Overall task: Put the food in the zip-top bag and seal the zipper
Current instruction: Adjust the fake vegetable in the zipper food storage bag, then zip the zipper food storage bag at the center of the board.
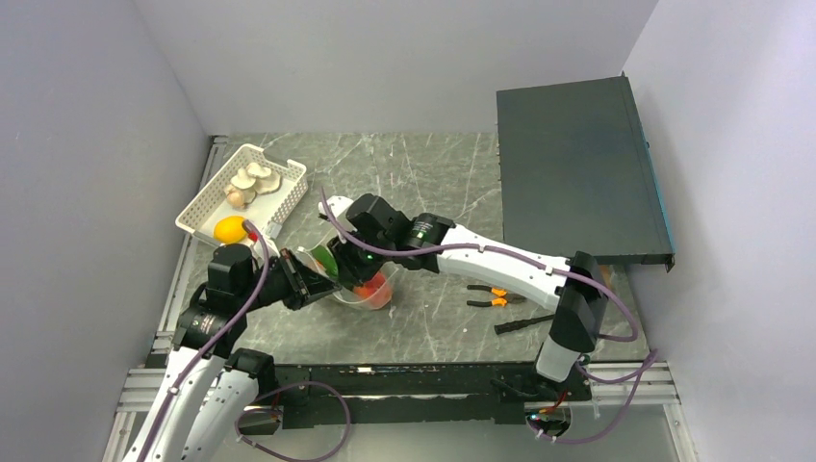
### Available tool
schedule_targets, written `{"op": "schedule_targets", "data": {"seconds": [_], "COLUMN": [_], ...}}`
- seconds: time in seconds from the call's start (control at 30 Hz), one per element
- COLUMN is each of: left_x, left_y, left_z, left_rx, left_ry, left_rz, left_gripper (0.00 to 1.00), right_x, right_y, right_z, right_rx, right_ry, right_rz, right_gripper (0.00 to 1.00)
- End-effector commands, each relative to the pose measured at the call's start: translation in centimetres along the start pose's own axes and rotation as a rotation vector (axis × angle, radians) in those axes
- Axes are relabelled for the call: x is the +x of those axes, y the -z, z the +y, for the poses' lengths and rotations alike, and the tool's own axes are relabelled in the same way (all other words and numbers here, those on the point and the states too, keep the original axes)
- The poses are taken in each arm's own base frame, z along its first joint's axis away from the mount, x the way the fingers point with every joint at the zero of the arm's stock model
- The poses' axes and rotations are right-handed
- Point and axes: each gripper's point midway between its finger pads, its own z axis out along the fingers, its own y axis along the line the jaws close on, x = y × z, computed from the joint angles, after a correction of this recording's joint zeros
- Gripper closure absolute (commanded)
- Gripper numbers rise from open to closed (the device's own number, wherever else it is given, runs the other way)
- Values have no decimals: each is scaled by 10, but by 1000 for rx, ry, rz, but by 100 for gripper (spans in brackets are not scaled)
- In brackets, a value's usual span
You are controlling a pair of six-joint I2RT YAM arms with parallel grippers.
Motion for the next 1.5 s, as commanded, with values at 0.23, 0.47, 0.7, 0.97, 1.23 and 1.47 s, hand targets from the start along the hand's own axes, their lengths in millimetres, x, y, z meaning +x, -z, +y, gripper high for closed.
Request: {"op": "schedule_targets", "data": {"seconds": [0.23, 0.47, 0.7, 0.97, 1.23, 1.47], "left_x": [-14, -18, -24, -26, -34, -45], "left_y": [11, 13, 12, 8, 10, 7], "left_z": [-9, -5, -4, 0, -5, -6], "left_rx": [-59, -109, -115, -128, -113, -138], "left_ry": [-79, -77, -38, 37, 120, 183], "left_rz": [-65, -74, -118, -126, -187, -221], "left_gripper": [100, 100, 100, 100, 100, 100], "right_x": [-13, -34, -57, -56, -49, -58], "right_y": [47, 98, 136, 102, 80, 62], "right_z": [31, 19, -41, -48, -4, 7], "right_rx": [-146, -120, 33, -205, -356, -313], "right_ry": [129, 144, 32, -72, 163, 251], "right_rz": [-174, -374, -619, -518, -470, -425], "right_gripper": [29, 21, 11, 14, 14, 14]}}
